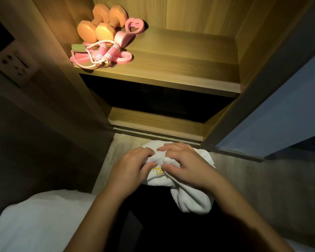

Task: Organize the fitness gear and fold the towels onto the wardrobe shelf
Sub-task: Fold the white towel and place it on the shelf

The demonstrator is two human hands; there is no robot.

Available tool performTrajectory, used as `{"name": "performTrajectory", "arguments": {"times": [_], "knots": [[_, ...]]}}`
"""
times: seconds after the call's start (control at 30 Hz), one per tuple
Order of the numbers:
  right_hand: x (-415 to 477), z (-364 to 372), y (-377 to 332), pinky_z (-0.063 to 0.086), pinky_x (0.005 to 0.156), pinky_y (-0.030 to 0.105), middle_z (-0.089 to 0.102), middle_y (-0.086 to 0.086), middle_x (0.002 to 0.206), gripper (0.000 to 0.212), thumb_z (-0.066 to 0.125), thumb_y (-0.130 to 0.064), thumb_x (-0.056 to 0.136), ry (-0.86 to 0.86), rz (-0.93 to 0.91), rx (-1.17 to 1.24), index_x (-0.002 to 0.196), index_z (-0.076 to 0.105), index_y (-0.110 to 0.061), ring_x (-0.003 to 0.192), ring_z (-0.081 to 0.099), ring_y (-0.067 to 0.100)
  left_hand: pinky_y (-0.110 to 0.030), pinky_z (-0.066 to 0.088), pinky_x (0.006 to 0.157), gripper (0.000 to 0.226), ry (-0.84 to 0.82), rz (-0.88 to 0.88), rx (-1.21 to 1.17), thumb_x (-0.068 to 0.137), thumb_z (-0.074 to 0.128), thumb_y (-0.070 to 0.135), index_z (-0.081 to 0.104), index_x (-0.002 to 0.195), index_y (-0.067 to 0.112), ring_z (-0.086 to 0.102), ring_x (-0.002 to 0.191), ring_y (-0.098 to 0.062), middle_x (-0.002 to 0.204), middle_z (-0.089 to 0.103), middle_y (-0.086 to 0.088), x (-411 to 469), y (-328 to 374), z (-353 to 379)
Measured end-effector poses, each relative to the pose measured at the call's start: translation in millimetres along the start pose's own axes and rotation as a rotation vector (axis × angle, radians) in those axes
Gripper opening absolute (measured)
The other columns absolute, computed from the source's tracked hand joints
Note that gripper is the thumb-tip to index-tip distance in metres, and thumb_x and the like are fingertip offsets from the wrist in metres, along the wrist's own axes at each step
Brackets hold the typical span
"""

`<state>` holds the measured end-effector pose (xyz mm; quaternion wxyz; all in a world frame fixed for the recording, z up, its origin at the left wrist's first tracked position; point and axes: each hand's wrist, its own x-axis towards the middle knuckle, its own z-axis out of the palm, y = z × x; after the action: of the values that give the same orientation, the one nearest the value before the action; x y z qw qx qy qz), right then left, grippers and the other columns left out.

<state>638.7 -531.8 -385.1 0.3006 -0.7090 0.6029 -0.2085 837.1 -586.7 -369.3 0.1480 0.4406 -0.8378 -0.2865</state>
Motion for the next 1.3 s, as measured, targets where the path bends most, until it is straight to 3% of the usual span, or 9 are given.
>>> {"name": "performTrajectory", "arguments": {"times": [0.1, 0.3, 0.5, 0.57, 0.73, 0.8, 0.9, 1.13, 1.3], "knots": [[6.3, 10.7, 0.9, 0.024, 0.106, 0.028, 0.059, -0.012, 0.113, 0.019, 0.055, -0.037, 0.094, 0.013, 0.077, -0.078, 0.093, 0.065, -0.022, 0.112, 0.047, 0.008, -0.034, 0.052, 0.079, 0.025, -0.019, -0.081, 0.003, 0.086, 0.07, 0.038, 0.067, 0.109, 0.028, 0.061, 0.094, -0.008, 0.103, 0.067, 0.014, -0.9, -7.5, -2.0], [5.5, 27.0, 4.1, 0.021, 0.09, 0.026, 0.056, -0.012, 0.098, 0.019, 0.058, -0.034, 0.091, 0.229, 0.129, -0.161, 0.079, 0.061, -0.021, 0.095, 0.051, 0.011, -0.03, 0.054, 0.072, 0.045, -0.277, -0.276, 0.116, 0.077, 0.07, 0.059, 0.058, 0.113, 0.033, 0.058, 0.088, -0.005, 0.102, 0.062, 0.015, -5.0, -33.8, -16.4], [1.2, 40.5, -0.2, 0.022, 0.087, 0.03, 0.054, -0.008, 0.093, 0.015, 0.064, -0.027, 0.085, 0.476, 0.233, -0.289, 0.074, 0.062, -0.017, 0.084, 0.05, 0.014, -0.033, 0.054, 0.076, 0.051, -0.295, -0.336, 0.151, 0.081, 0.071, 0.053, 0.058, 0.122, 0.026, 0.059, 0.093, -0.012, 0.107, 0.066, 0.006, -7.2, -42.9, -21.9], [1.1, 44.2, -1.5, 0.022, 0.087, 0.031, 0.054, -0.007, 0.093, 0.012, 0.066, -0.025, 0.083, 0.517, 0.256, -0.313, 0.075, 0.063, -0.017, 0.084, 0.05, 0.015, -0.037, 0.055, 0.077, 0.042, -0.287, -0.312, 0.19, 0.084, 0.069, 0.049, 0.062, 0.115, 0.022, 0.06, 0.089, -0.014, 0.098, 0.067, 0.003, -6.8, -39.9, -24.0], [0.5, 39.1, 0.4, 0.024, 0.09, 0.034, 0.054, -0.007, 0.096, 0.018, 0.063, -0.026, 0.086, 0.462, 0.196, -0.263, 0.07, 0.057, -0.02, 0.091, 0.052, 0.016, -0.035, 0.05, 0.065, 0.013, -0.109, -0.082, 0.263, 0.087, 0.064, 0.031, 0.059, 0.082, 0.02, 0.056, 0.074, -0.016, 0.079, 0.058, 0.007, -14.0, -25.0, -20.1], [-1.6, 29.5, 4.2, 0.025, 0.097, 0.035, 0.059, -0.011, 0.112, 0.024, 0.065, -0.027, 0.086, 0.398, 0.063, -0.144, 0.067, 0.05, -0.025, 0.11, 0.052, 0.014, -0.033, 0.049, 0.061, 0.014, -0.031, -0.049, 0.263, 0.089, 0.064, 0.026, 0.055, 0.08, 0.019, 0.054, 0.069, -0.014, 0.076, 0.055, 0.009, -23.5, -21.0, -10.8], [-4.3, 25.4, 4.6, 0.022, 0.108, 0.034, 0.058, -0.02, 0.131, 0.024, 0.062, -0.034, 0.089, 0.29, -0.087, -0.04, 0.068, 0.058, -0.023, 0.131, 0.042, 0.006, -0.024, 0.042, 0.069, 0.013, 0.102, -0.065, 0.19, 0.088, 0.068, 0.021, 0.056, 0.083, 0.02, 0.055, 0.064, -0.01, 0.074, 0.054, 0.012, -35.5, -21.6, 2.3], [-3.8, 29.1, 6.5, 0.031, 0.1, 0.032, 0.057, -0.016, 0.1, 0.022, 0.062, -0.034, 0.089, 0.248, -0.069, -0.079, 0.072, 0.06, -0.019, 0.101, 0.049, 0.009, -0.019, 0.044, 0.067, 0.015, -0.044, -0.027, 0.055, 0.09, 0.067, 0.03, 0.052, 0.087, 0.032, 0.057, 0.072, -0.006, 0.078, 0.055, 0.02, -38.9, -34.6, 2.6], [-7.8, 30.2, 5.5, 0.031, 0.092, 0.02, 0.053, -0.007, 0.086, 0.024, 0.061, -0.029, 0.09, 0.283, -0.035, -0.024, 0.074, 0.058, -0.011, 0.087, 0.049, 0.014, -0.019, 0.046, 0.063, 0.012, 0.003, -0.309, -0.285, 0.093, 0.062, 0.028, 0.064, 0.084, 0.034, 0.061, 0.073, -0.005, 0.076, 0.065, 0.014, -30.5, -41.8, -9.1]]}}
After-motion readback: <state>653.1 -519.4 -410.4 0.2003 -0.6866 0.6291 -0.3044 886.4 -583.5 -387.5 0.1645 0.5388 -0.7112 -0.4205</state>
